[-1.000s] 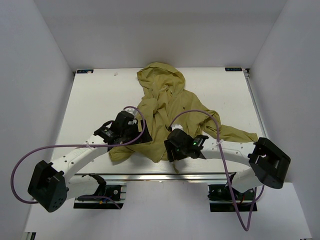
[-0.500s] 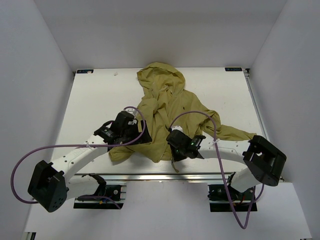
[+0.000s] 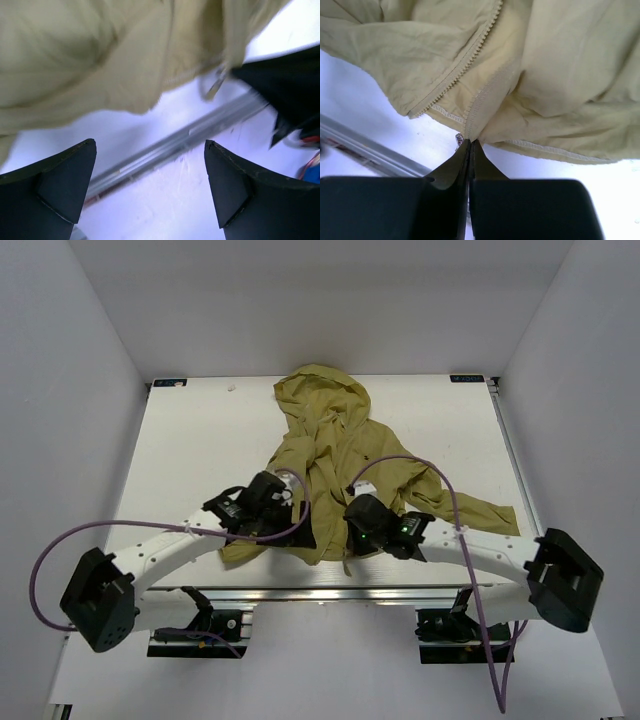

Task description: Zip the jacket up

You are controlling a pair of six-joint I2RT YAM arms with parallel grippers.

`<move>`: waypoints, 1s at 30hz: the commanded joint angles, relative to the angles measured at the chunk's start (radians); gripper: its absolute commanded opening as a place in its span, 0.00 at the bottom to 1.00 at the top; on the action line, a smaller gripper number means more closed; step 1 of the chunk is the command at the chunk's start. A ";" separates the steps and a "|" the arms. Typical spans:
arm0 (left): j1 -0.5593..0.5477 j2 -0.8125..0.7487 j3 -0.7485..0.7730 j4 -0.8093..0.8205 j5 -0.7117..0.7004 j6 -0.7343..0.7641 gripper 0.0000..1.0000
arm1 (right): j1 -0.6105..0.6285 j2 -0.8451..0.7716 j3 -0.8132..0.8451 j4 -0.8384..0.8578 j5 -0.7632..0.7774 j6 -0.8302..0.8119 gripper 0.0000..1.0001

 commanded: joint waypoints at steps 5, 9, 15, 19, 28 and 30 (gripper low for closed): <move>-0.144 0.167 0.095 -0.080 -0.082 0.009 0.95 | -0.044 -0.156 -0.109 0.040 -0.019 0.013 0.00; -0.158 0.246 0.142 -0.105 -0.146 0.018 0.81 | -0.058 -0.205 -0.148 0.036 -0.019 0.013 0.00; -0.173 0.326 0.190 -0.111 -0.165 0.037 0.73 | -0.067 -0.257 -0.202 0.057 -0.028 0.027 0.00; -0.178 0.381 0.207 -0.122 -0.188 0.025 0.69 | -0.070 -0.271 -0.228 0.076 -0.030 0.030 0.00; -0.228 0.519 0.248 -0.157 -0.251 -0.031 0.61 | -0.076 -0.288 -0.273 0.102 -0.020 0.044 0.00; -0.233 0.535 0.257 -0.158 -0.254 -0.038 0.59 | -0.076 -0.294 -0.280 0.105 -0.022 0.045 0.00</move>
